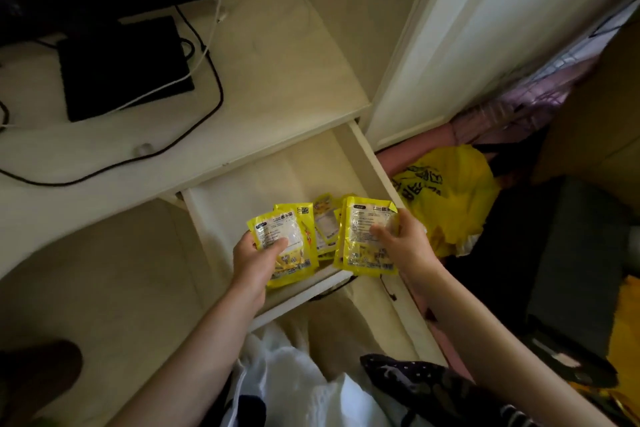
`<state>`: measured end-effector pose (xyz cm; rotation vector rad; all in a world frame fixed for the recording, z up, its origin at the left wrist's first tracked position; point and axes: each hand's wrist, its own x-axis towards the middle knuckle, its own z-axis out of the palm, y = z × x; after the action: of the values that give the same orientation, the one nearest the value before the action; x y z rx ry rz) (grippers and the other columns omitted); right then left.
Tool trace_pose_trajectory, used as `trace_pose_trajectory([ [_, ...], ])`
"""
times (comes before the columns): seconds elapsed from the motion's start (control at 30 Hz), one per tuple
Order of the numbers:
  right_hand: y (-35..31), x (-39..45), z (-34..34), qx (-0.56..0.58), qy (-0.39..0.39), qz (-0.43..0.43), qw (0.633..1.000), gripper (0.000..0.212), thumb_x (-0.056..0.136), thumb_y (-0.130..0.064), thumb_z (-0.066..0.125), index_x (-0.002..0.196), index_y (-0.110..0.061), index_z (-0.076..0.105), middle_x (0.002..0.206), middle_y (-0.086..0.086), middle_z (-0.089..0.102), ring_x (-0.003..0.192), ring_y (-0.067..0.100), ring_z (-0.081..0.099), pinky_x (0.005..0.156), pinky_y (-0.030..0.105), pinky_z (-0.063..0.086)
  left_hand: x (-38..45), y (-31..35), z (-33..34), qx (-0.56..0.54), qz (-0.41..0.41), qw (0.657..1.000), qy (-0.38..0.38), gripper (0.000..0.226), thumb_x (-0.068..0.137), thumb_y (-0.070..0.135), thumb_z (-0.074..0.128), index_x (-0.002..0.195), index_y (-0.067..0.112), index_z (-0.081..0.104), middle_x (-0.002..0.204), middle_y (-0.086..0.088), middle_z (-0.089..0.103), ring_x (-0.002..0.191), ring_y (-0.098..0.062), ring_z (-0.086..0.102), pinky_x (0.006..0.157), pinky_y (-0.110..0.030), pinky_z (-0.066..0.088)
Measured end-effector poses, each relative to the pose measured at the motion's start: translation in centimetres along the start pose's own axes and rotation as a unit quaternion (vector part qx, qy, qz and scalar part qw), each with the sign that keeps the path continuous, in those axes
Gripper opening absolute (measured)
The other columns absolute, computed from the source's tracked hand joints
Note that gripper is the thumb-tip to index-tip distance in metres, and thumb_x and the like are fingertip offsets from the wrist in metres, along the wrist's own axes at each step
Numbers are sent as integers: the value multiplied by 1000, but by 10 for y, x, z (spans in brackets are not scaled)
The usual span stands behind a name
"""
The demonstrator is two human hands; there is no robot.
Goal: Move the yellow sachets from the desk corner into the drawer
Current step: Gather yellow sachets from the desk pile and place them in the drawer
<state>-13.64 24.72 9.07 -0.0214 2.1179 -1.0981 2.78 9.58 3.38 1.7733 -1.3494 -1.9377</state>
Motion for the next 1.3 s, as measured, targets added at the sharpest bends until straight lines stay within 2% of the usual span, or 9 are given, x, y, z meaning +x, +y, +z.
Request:
trace_pose_trajectory([
  [0.07,-3,17,-8,-13,-30,11,999,17,91,-14,60,107,-18,54,107,7,66,95,24,67,81,47,58,1,-2,14,-43,-29,998,21,25,77,3,73,100,12,67,97,-11,73,87,-27,69,79,-39,56],
  [0.17,-6,40,-14,-24,-59,33,997,21,90,-11,61,109,-16,55,108,7,67,96,25,67,81,48,58,5,-9,28,-94,-68,992,51,25,71,4,76,93,11,67,100,-23,71,85,-30,65,84,-54,53],
  [0.33,-20,81,-8,-49,-90,31,994,15,92,-8,58,105,-14,54,92,-1,63,79,14,63,57,26,52,23,-7,46,-130,-102,983,81,21,76,0,73,85,16,62,90,-13,70,85,-30,67,86,-54,54],
  [0.47,-25,119,16,-98,-95,33,990,12,90,-8,57,101,-12,57,93,7,65,80,21,64,70,39,58,54,-3,54,-118,-112,982,90,24,73,5,77,87,19,63,96,-12,72,89,-30,69,85,-51,55],
  [0.7,-22,186,65,-187,-107,26,976,15,87,-7,54,99,-11,63,100,12,69,87,27,67,67,35,56,111,3,63,-89,-138,984,63,23,73,7,78,87,18,64,90,-10,73,83,-28,70,84,-50,56],
  [0.9,-13,232,91,-230,-138,29,963,32,84,-12,58,116,-7,61,106,15,67,93,29,67,79,46,59,158,-6,66,-100,-174,977,66,43,65,11,84,100,12,60,98,-16,72,86,-34,71,82,-58,55],
  [1.03,-10,250,100,-239,-154,20,959,35,87,-12,57,122,-6,55,112,17,64,98,31,64,85,48,56,172,-5,75,-109,-173,976,68,26,73,3,78,86,13,59,87,-12,71,75,-28,69,68,-41,58],
  [1.13,-6,257,100,-254,-149,21,955,31,89,-10,54,120,-6,55,112,17,64,98,32,64,83,48,57,177,-8,76,-103,-177,977,66,22,77,1,74,93,9,63,80,-8,68,68,-21,66,57,-28,51],
  [1.3,0,256,91,-323,-137,17,936,35,91,-2,48,125,-10,47,121,16,59,112,35,57,91,40,50,177,-17,69,-21,-164,985,51,26,79,-2,69,103,6,68,92,-12,72,80,-27,68,74,-38,57],
])
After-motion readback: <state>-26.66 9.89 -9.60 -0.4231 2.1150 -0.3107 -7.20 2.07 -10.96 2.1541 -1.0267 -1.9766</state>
